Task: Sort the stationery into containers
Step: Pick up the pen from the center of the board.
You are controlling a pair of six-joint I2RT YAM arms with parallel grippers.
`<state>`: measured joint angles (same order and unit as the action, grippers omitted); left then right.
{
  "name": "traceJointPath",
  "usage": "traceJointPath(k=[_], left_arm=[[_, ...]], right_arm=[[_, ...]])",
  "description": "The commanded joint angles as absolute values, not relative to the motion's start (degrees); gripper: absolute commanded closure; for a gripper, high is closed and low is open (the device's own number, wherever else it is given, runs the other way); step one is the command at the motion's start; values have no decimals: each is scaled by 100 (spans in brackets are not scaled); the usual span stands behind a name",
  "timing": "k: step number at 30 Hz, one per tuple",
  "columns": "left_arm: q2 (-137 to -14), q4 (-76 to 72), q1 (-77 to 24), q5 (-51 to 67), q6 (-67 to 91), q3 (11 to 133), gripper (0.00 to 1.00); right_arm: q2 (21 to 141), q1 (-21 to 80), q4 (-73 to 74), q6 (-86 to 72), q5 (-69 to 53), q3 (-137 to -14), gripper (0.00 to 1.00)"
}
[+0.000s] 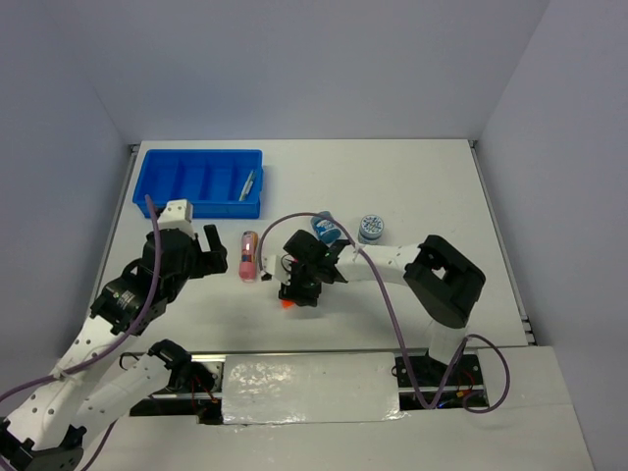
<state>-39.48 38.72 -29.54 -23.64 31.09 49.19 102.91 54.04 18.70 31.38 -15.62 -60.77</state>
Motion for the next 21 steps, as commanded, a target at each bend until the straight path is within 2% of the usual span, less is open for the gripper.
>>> traceJointPath(k=[1,2,7,8,11,14,18,21], left_arm=[[-3946,3674,-2927,-2285,2936,4931,1],[-3903,3674,-2918,-2285,2944,4931,1],[-3753,3639,-2918,-2276,2953,4887,1],[-3718,3621,-2927,-2259,2944,4878,1],[-3709,3560,-2918,-2110,2962,4869,1],[-3727,3429,-2918,-1707,3137,4826,1],[-3657,2963,-2909,-951,3751,4518,1],[-3499,1920,-2918,381,4454,4053,1]], right_arm=[[10554,5440,2223,3033,-1231,-6459,44],[10782,5440,2319,2997,-1213,-6564,52],[11013,5493,2312,2813,-967,-6733,65],[10960,5493,2207,2752,-1002,-6654,71],[10504,5484,1391,2313,-1037,-6136,85],[9837,5484,59,1113,-1229,-5365,99],[8836,5484,-1176,-348,-1336,-4677,100],[8325,5493,-1739,-1377,-1108,-4316,100]])
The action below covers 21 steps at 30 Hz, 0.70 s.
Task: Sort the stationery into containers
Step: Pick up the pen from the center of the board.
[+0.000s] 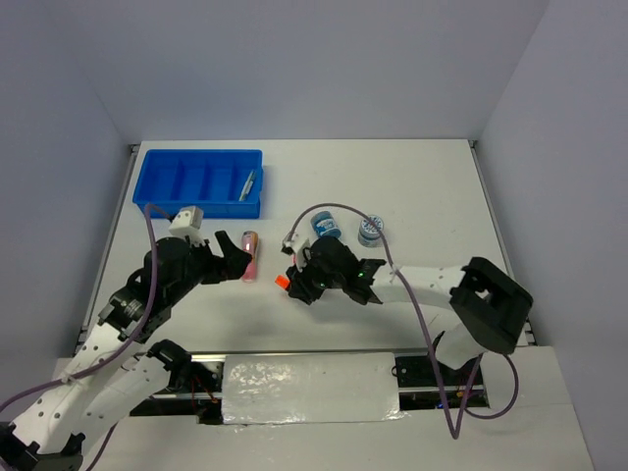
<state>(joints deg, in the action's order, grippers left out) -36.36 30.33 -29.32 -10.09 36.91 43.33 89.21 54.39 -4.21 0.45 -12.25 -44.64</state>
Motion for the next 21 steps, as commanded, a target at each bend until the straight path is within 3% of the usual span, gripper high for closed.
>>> traceJointPath(k=[1,7,13,19,21], left_arm=[[-3489,1298,-2918,578,4587,3921,1],[-3989,388,-2927,1044,5273,3559,3],[-4482,-483,-3076,1283,5502,3463,7],[-4842,-712,-3234,1275,5511,3594,29],[-4965,-782,-3269,1283,5484,3630,45]], right_arm=[[8193,5502,-1993,-1815,-1055,-4141,100],[7164,5774,-2048,-2707,148,-3841,100],[6619,5880,-1828,-2663,492,-3876,100],[6539,5994,-1740,-2549,378,-4078,100],[6565,6020,-1723,-2523,378,-4148,100]])
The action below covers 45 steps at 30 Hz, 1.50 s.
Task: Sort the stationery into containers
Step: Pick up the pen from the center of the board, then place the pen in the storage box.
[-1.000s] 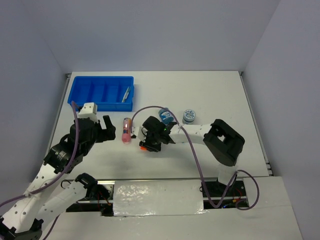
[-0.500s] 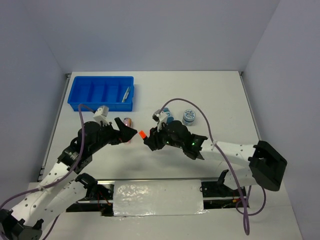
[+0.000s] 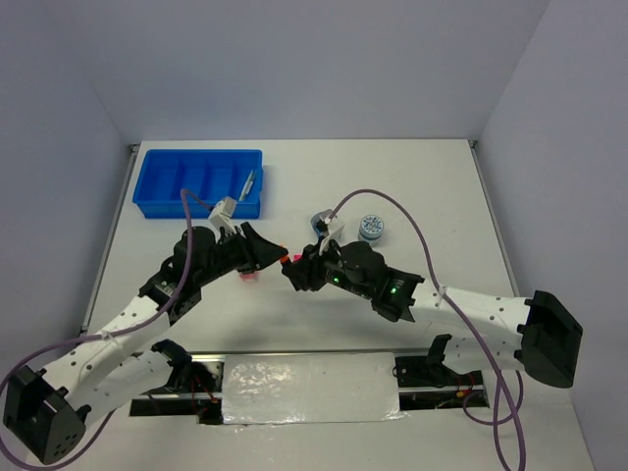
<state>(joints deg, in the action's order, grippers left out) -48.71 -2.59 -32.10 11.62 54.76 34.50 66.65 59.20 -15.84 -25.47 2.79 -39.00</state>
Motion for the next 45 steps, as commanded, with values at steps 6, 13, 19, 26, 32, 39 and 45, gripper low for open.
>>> traceJointPath(k=[6,13,19,26,32,39,45], left_arm=[[-5317,-738,-3340,1309,5301,3832,87],[-5694,321,-3340,599,4343,4595,100],[-6720,1844,-3103,-1183,2544,6273,100],[-8479,2225,-1531,-888,1012,8179,100],[-10255,1855,-774,-361,387,9701,100],[-11363,1521,-466,-536,237,10125,93],[-11557,1090,-308,-378,369,9774,75]], right_arm=[[6679,6029,-1846,-2531,352,-4253,100],[6513,6012,-1995,-2558,404,-4105,23],[5381,5538,-1547,-2698,852,-3394,0],[3361,4948,-398,-2646,967,-2786,0],[2621,4931,474,-2461,704,-2839,0],[1918,4922,1072,-2391,764,-2672,0],[1854,4922,1073,-2285,809,-2619,0]])
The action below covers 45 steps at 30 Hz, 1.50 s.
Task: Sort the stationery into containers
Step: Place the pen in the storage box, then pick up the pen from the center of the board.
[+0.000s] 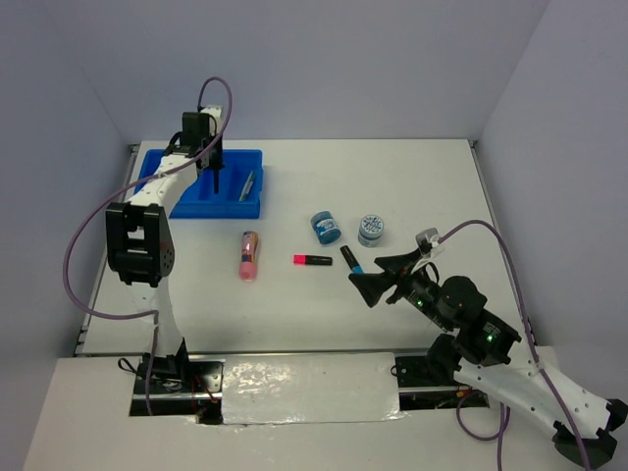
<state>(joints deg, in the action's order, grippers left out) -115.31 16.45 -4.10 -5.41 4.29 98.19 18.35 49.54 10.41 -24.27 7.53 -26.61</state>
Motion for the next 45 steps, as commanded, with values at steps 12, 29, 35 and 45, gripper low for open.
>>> traceJointPath(k=[12,29,35,45], left_arm=[[-11278,1362,-220,-237,913,10133,25],[-5736,2706,-229,695,2261,6148,1],[-3834,2453,-220,142,1986,4451,1],[-3463,2408,-229,246,2004,4342,1]], right_arm=[[3268,4913,423,-1891,467,-2601,0],[8084,4606,1721,1545,-354,-5341,7],[9455,4597,2100,2135,-79,-6196,13],[10405,4597,2232,2637,-360,-6785,20]])
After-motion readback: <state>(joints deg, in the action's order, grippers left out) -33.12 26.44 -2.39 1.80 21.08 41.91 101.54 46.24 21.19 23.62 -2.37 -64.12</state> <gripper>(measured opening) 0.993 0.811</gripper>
